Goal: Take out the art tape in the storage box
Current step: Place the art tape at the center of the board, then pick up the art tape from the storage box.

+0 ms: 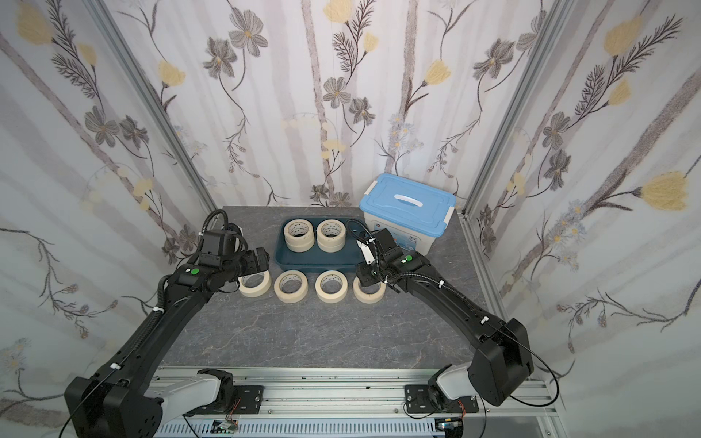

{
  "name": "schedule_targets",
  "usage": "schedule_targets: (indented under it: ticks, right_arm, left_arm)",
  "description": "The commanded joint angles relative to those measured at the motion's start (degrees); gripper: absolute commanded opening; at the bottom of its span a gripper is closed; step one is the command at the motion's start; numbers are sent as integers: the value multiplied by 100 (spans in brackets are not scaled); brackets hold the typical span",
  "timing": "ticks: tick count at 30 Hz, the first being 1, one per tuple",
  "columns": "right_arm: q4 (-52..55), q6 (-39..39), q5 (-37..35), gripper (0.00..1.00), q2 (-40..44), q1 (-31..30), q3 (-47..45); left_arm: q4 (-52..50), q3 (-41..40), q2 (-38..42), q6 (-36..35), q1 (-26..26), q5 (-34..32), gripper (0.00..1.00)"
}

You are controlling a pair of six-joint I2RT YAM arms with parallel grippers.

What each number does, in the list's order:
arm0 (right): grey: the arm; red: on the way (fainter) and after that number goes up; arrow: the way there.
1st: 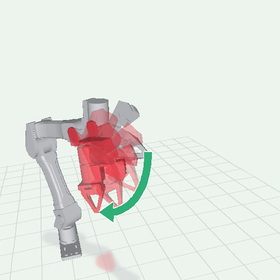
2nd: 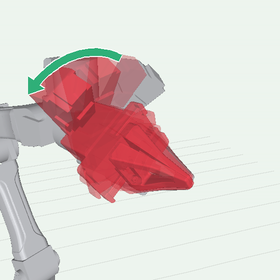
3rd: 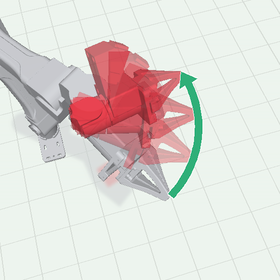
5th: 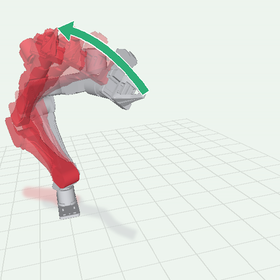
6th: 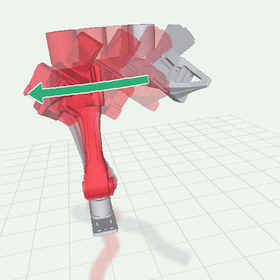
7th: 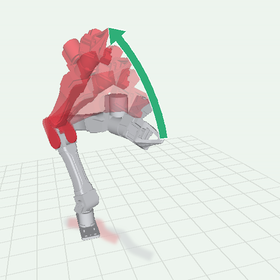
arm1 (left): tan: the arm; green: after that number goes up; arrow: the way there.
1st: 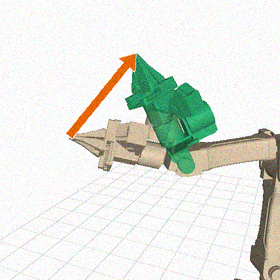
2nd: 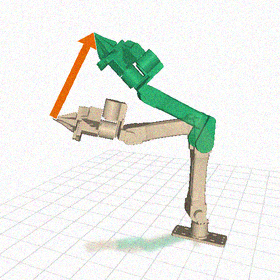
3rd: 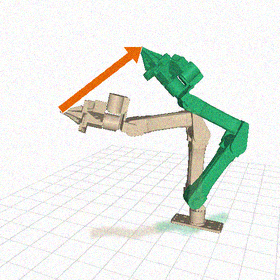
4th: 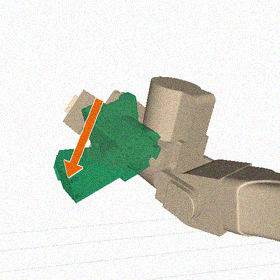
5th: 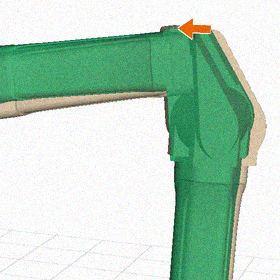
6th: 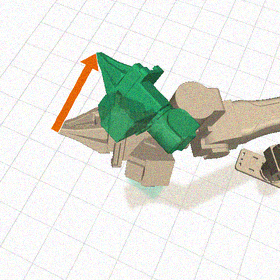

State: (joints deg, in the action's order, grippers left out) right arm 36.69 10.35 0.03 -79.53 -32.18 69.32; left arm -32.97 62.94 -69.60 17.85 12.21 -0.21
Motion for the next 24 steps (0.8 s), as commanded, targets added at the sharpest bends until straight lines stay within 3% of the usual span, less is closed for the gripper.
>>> schedule_targets:
  ticks: [1, 11, 24]
  right_arm:
    - [128, -24, 84, 63, 244, 99, -116]
    - [225, -103, 214, 74, 825, 382, -446]
    - [374, -200, 199, 91, 1364, 608, -863]
  left_arm:
    - [-34, 311, -448, 191, -13, 3, 100]
    - [-232, 1567, -2004, 360, 1, -96, 96]
    - [-1260, 4269, -4543, 350, 106, -217, 87]
